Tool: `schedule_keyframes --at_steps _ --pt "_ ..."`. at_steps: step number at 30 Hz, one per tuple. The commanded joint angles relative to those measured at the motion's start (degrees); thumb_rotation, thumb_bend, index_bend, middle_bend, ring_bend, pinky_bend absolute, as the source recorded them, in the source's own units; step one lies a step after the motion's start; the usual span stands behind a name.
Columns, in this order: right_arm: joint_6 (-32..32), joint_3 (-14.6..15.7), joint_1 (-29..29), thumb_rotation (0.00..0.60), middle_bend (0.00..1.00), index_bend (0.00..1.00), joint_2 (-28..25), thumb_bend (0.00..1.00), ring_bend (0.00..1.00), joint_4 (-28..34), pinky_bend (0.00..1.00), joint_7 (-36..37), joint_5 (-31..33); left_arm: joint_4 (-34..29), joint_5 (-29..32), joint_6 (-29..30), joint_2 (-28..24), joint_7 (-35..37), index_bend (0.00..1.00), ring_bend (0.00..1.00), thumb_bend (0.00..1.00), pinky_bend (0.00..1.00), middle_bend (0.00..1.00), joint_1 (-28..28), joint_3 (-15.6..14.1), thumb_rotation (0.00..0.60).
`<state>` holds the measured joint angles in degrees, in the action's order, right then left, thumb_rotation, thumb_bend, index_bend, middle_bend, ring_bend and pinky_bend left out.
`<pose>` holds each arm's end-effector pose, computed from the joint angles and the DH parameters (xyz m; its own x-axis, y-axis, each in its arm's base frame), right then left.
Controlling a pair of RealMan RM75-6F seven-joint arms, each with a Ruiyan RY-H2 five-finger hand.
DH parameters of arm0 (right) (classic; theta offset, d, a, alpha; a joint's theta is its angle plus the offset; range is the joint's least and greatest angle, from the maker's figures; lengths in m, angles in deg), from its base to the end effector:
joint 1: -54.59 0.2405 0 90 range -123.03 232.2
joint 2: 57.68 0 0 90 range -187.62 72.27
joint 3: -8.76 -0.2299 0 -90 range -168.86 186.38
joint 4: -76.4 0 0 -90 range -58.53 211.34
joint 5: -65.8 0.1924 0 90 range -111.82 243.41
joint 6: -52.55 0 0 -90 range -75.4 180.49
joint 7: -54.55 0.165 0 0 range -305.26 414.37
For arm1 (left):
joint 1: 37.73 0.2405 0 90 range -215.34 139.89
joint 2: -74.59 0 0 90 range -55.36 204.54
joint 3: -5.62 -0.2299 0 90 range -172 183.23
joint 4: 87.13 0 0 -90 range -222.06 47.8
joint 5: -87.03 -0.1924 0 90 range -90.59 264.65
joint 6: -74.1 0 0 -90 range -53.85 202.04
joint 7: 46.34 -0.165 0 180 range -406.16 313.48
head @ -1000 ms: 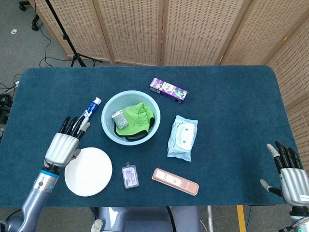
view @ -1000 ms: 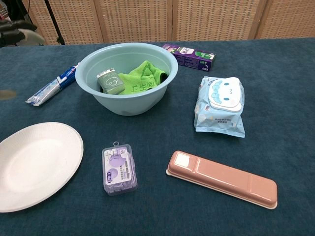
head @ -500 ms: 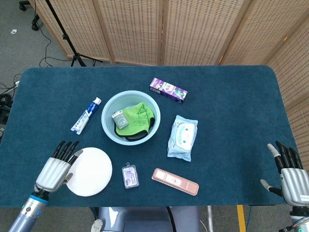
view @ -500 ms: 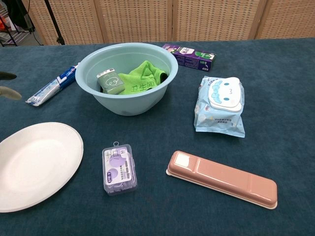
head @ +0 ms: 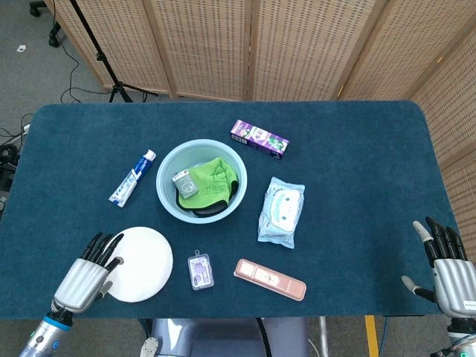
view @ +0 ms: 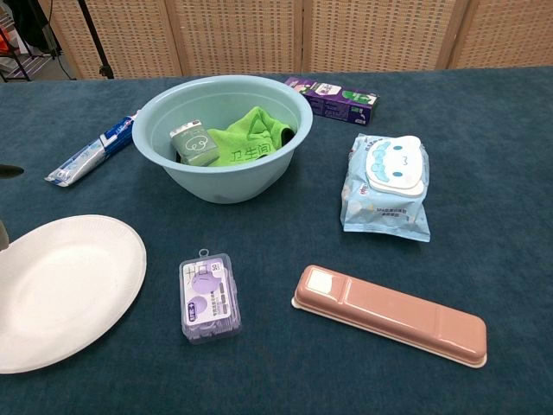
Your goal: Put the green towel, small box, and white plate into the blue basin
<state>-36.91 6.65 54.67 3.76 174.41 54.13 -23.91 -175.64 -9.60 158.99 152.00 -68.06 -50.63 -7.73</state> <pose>-0.2676 -0.1723 0.1745 0.3576 0.0275 0.9335 -0.9338 -0.0012 0.3578 -0.2319 0.1669 0.0538 0.6246 0.1131 0.7727 0.7400 -0.4022 -0.5392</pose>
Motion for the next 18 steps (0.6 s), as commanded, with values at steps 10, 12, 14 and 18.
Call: schedule_keyframes --at_steps 10,12,14,18 --pt "-0.1 -0.1 0.0 0.600 0.00 0.06 0.1 0.16 0.00 0.0 0.00 0.0 0.0 3.8 -2.9 -0.7 1.2 -0.1 0.42 0.00 0.25 0.02 0.00 2.4 -1.4 0.600" --pt "0.0 -0.1 0.0 0.600 0.00 0.06 0.1 0.16 0.00 0.0 0.00 0.1 0.1 5.0 -3.4 -0.9 1.5 0.2 0.42 0.00 0.25 0.02 0.00 3.0 -1.9 0.600" --pt "0.1 -0.1 0.0 0.600 0.00 0.06 0.1 0.16 0.00 -0.1 0.00 0.0 0.2 5.8 -3.7 -1.3 1.6 0.5 0.42 0.00 0.25 0.02 0.00 3.4 -2.3 0.600" --pt "0.1 -0.1 0.0 0.600 0.00 0.06 0.2 0.16 0.00 -0.1 0.00 0.0 0.2 7.2 -5.0 -1.2 1.9 0.7 0.42 0.00 0.25 0.02 0.00 4.0 -2.7 0.600"
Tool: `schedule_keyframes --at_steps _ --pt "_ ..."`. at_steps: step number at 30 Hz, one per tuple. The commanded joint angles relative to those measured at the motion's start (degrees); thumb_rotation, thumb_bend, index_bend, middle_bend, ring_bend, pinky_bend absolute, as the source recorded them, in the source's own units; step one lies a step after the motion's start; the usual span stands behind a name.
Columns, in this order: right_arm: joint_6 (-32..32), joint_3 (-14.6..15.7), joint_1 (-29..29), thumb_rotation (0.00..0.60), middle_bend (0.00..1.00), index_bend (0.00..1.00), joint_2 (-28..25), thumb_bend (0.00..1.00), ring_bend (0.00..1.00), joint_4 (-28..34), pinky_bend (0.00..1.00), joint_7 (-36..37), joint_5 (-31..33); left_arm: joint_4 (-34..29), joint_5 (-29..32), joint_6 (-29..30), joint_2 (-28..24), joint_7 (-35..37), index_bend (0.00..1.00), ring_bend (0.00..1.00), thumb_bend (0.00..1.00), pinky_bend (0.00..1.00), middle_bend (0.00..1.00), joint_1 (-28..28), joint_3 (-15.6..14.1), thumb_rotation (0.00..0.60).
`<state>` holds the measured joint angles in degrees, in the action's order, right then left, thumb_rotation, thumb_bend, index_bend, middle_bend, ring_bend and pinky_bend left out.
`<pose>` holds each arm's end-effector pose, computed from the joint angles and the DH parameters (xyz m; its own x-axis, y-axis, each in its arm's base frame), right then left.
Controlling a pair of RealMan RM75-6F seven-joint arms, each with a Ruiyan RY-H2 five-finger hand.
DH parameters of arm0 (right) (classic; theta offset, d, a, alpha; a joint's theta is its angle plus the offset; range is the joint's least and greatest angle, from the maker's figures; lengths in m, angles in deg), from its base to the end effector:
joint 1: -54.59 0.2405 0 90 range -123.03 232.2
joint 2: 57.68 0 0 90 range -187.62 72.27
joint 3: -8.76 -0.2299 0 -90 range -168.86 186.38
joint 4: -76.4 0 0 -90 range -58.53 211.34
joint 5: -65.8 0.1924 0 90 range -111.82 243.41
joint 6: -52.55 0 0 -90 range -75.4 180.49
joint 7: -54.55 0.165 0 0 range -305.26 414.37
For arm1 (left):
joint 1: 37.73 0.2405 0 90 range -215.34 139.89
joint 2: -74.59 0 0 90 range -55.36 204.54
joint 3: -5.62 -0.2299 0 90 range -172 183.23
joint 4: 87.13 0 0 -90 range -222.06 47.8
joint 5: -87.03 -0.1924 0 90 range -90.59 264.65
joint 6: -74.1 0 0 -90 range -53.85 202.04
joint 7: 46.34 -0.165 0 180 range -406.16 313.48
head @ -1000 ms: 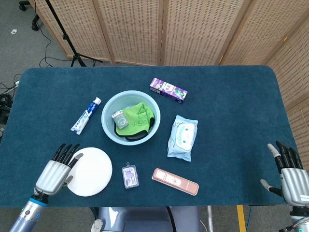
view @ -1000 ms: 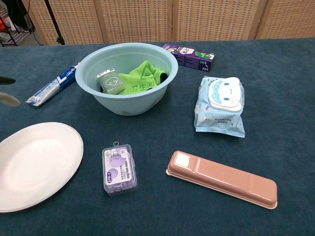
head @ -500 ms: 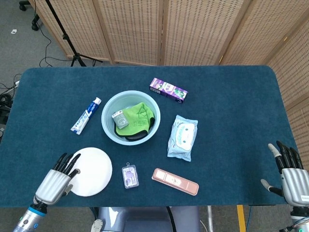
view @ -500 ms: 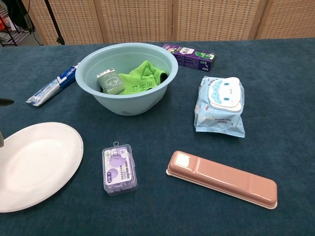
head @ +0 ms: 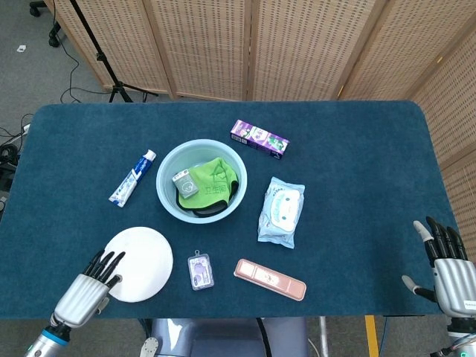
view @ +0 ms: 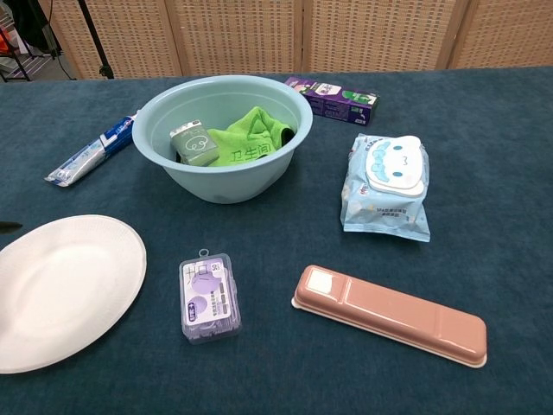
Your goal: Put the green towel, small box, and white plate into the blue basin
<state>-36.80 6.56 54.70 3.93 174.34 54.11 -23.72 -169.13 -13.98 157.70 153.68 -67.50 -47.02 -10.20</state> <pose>-0.2680 -0.1728 0.1740 0.3563 0.0273 0.9340 -0.9343 0.0015 0.3564 -0.2520 0.1393 0.0393 0.6812 0.1600 0.7144 0.6922 -0.4584 -0.5574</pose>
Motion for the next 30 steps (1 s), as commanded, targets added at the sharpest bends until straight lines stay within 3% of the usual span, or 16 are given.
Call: schedule_keyframes --at_steps 1,30 --pt "0.0 0.0 0.0 0.600 0.00 0.06 0.0 0.16 0.00 0.0 0.00 0.0 0.0 1.0 -0.9 0.1 0.2 0.3 0.42 0.00 0.25 0.02 0.00 0.6 -0.3 0.600" --pt "-0.2 -0.2 -0.1 0.600 0.00 0.06 0.0 0.16 0.00 0.0 0.00 0.3 0.2 13.9 -3.1 1.1 5.9 2.1 0.42 0.00 0.26 0.02 0.00 3.5 2.4 0.600"
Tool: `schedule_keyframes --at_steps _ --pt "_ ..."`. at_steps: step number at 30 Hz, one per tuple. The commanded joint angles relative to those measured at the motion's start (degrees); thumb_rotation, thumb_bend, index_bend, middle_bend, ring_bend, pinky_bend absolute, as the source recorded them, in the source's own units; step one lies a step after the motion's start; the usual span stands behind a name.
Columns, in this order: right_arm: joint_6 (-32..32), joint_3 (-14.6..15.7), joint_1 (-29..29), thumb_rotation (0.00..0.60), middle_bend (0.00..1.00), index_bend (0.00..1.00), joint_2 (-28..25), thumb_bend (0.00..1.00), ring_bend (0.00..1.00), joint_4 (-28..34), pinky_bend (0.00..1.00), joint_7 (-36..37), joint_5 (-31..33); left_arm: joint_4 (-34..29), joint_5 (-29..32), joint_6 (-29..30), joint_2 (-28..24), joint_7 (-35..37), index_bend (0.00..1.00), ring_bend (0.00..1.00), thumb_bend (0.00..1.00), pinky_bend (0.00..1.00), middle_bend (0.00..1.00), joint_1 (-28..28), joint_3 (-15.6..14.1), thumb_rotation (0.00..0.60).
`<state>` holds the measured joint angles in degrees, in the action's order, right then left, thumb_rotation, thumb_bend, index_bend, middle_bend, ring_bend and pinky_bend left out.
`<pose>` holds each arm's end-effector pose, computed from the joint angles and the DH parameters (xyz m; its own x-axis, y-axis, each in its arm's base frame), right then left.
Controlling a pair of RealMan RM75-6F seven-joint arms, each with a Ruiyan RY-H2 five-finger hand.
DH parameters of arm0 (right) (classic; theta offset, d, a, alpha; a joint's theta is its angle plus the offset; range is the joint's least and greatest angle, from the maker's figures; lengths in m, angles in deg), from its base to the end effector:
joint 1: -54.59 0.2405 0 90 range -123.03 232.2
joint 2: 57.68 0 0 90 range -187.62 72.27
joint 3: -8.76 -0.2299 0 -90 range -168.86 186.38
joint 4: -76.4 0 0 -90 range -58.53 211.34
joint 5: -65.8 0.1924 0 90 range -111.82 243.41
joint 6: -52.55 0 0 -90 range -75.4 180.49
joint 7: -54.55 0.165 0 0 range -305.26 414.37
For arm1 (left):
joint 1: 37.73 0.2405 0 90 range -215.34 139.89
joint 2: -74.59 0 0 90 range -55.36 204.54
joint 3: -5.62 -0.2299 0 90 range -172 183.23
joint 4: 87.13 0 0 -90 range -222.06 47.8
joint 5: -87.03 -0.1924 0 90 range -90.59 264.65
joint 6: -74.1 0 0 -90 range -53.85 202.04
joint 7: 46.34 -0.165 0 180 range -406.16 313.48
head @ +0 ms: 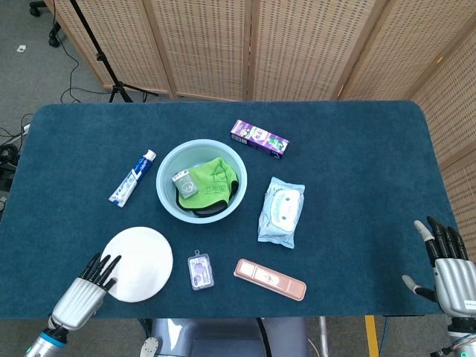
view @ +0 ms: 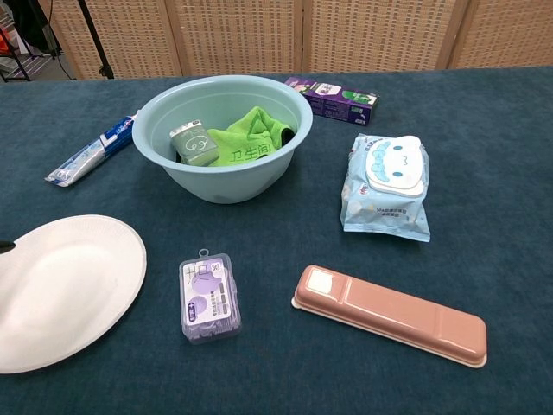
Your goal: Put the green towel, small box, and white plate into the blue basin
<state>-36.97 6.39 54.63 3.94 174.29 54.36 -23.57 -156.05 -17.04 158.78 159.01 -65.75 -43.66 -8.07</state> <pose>-0.2684 -0.1730 0.1750 0.3528 0.0328 0.9351 -0.9357 0.0048 0.3528 -0.2769 0.1349 0.0277 0.7412 0.1060 0.6629 0.6250 -0.4692 -0.6238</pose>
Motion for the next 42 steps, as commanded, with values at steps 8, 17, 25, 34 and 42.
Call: schedule_keyframes --at_steps 8,17,25,34,42 --pt "0.1 0.1 0.0 0.600 0.00 0.06 0.0 0.16 0.00 0.1 0.00 -0.2 -0.1 4.8 -0.5 0.1 3.1 0.9 0.42 0.00 0.26 0.02 0.00 0.3 0.9 0.600" --pt "0.2 0.0 0.0 0.600 0.00 0.06 -0.1 0.16 0.00 0.1 0.00 0.0 0.1 8.6 -1.1 1.0 6.5 1.6 0.43 0.00 0.29 0.02 0.00 0.3 1.9 0.600" --pt "0.2 0.0 0.0 0.600 0.00 0.06 0.0 0.16 0.00 0.1 0.00 -0.1 0.0 11.3 -0.7 1.6 8.3 2.9 0.54 0.00 0.34 0.02 0.00 0.6 2.6 0.600" --pt "0.2 0.0 0.1 0.600 0.00 0.06 0.0 0.16 0.00 0.1 0.00 -0.1 0.0 15.0 -1.0 5.1 10.5 5.3 0.79 0.02 0.43 0.02 0.00 0.7 3.9 0.600" --pt "0.1 0.1 0.0 0.600 0.00 0.06 0.0 0.16 0.00 0.1 0.00 0.0 -0.1 15.5 -1.0 7.3 11.0 5.8 0.80 0.02 0.45 0.02 0.01 0.2 5.3 0.600"
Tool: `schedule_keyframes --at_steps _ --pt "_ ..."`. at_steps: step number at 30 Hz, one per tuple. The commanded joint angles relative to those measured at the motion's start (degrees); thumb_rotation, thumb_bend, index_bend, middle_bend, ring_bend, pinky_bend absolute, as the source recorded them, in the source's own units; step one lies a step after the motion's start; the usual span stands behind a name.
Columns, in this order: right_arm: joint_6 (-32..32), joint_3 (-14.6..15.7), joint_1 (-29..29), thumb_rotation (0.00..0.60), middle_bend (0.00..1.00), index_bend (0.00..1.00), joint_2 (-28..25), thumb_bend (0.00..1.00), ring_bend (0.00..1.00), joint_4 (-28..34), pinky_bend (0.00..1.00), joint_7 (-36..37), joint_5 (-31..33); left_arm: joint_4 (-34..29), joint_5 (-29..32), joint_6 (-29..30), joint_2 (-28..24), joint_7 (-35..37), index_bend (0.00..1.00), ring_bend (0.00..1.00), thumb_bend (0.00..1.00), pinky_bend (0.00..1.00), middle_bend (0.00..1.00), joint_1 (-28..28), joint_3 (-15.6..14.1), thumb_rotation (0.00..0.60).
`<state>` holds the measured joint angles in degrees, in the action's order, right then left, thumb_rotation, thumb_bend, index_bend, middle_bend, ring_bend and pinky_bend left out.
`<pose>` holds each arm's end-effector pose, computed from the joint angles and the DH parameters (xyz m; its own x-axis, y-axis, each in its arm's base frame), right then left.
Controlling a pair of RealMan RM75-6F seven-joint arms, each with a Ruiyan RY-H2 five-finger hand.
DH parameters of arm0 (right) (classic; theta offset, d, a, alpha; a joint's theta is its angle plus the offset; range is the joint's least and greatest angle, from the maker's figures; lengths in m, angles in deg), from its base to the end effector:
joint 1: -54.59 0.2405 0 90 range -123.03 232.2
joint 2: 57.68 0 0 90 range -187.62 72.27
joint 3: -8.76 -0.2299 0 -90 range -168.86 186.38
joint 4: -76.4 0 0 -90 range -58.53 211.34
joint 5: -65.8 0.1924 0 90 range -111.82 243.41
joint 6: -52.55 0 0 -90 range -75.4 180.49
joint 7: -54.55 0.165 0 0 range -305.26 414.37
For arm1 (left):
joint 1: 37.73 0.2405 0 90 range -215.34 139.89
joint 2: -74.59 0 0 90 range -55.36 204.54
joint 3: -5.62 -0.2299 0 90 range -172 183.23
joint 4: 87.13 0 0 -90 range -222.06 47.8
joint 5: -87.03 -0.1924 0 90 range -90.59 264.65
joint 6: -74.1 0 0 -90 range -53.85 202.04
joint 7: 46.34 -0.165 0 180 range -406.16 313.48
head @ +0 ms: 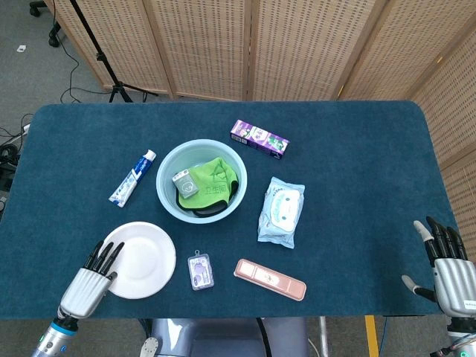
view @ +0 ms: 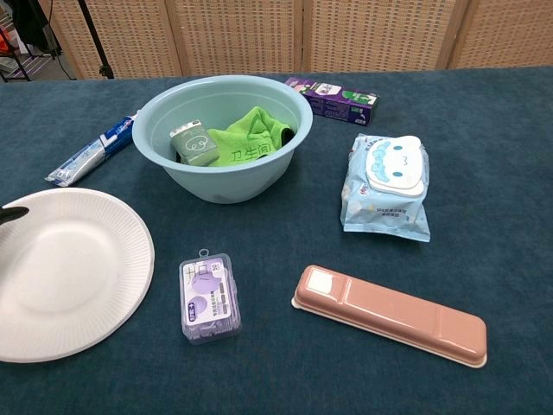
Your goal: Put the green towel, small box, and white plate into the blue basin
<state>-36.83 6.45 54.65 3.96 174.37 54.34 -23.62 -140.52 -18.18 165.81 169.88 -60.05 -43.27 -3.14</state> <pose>-0.2681 -0.1729 0.1743 0.3515 0.0295 0.9357 -0.9362 0.0037 0.3516 -0.2734 0.1576 0.0146 0.6908 -0.0574 0.7208 0.6372 -0.4229 -0.6443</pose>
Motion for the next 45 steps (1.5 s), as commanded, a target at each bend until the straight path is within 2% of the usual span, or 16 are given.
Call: schedule_keyframes --at_steps 1,10,18,25,34,45 --pt "0.0 0.0 0.0 0.600 0.00 0.06 0.0 0.16 0.00 0.0 0.00 0.0 0.0 0.0 0.2 0.4 0.1 0.1 0.80 0.02 0.45 0.02 0.01 -0.3 0.6 0.600" --pt "0.1 -0.1 0.0 0.600 0.00 0.06 0.0 0.16 0.00 0.0 0.00 0.0 0.1 -0.7 0.2 2.7 0.1 0.0 0.82 0.03 0.45 0.02 0.02 -1.5 2.5 0.600" --pt "0.1 0.0 0.0 0.600 0.00 0.06 0.0 0.16 0.00 0.1 0.00 -0.1 0.1 -7.5 -1.8 8.0 -2.3 -1.6 0.83 0.04 0.45 0.02 0.03 -3.2 5.0 0.600" --pt "0.0 -0.1 0.0 0.600 0.00 0.06 0.0 0.16 0.00 0.1 0.00 0.0 0.1 -13.9 -2.2 9.2 -4.9 -4.2 0.83 0.04 0.45 0.02 0.03 -5.3 8.2 0.600" --pt "0.3 0.1 0.1 0.600 0.00 0.06 0.0 0.16 0.00 0.1 0.00 -0.2 0.0 -17.5 0.9 4.7 -5.2 -7.0 0.83 0.04 0.44 0.02 0.03 -9.1 12.8 0.600" --pt "0.5 0.0 0.1 0.600 0.00 0.06 -0.1 0.16 0.00 0.0 0.00 0.1 0.3 -16.7 6.2 -2.8 1.5 -10.5 0.83 0.04 0.44 0.02 0.03 -15.9 18.5 0.600"
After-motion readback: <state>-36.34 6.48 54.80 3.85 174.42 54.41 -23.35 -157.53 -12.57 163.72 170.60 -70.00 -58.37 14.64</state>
